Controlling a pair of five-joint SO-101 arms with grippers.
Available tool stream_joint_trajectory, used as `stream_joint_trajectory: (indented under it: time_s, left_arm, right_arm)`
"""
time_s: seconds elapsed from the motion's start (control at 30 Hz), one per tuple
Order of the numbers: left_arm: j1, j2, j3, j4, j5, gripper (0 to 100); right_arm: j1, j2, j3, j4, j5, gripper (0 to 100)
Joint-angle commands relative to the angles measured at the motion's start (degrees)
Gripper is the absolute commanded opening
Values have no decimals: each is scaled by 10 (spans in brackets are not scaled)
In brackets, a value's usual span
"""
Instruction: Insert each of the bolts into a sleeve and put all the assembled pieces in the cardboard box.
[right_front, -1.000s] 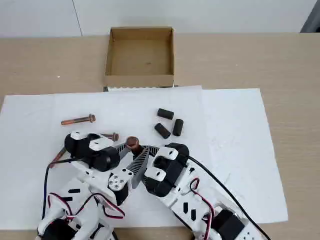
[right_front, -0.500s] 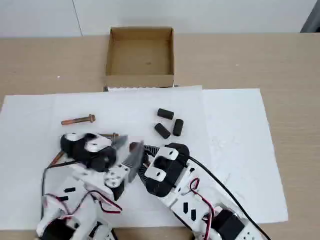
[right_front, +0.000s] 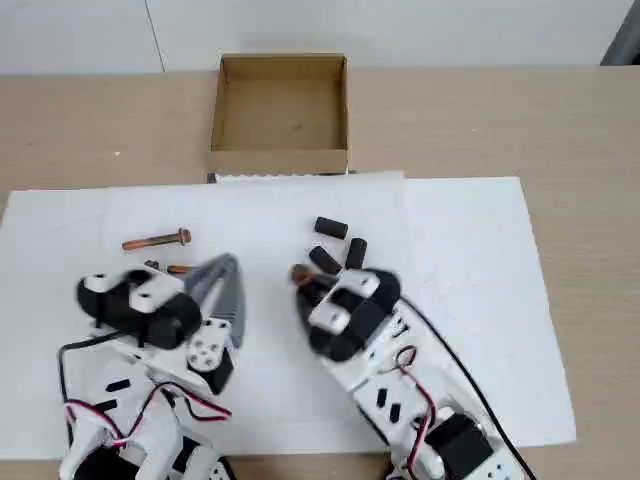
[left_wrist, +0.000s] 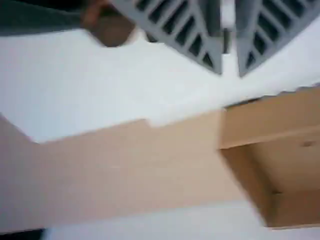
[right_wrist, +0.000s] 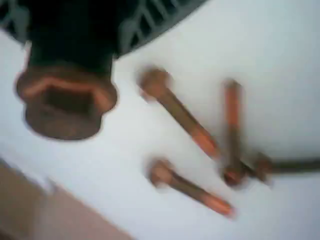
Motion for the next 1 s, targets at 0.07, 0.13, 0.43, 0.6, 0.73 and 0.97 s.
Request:
stream_joint_trajectory:
  time_s: [0.07, 0.13, 0.43, 0.6, 0.73, 0.97]
  left_arm:
    - [-134, 4, 27, -13, -34, 5]
    - [-161, 4, 54, -13, -54, 5]
    - [-181, 1, 171, -16, -80, 5]
    - [-182, 1, 214, -17, -80, 5]
    - [-182, 1, 237, -17, -80, 5]
    - [-183, 0, 271, -17, -80, 5]
  right_arm:
    - [115, 0, -15, 43, -39, 3]
    - [132, 0, -17, 44, -51, 3]
    - [165, 47, -95, 65, -92, 3]
    - [180, 219, -236, 54, -114, 3]
    - [182, 404, -382, 52, -119, 3]
    - [183, 682, -615, 8, -114, 3]
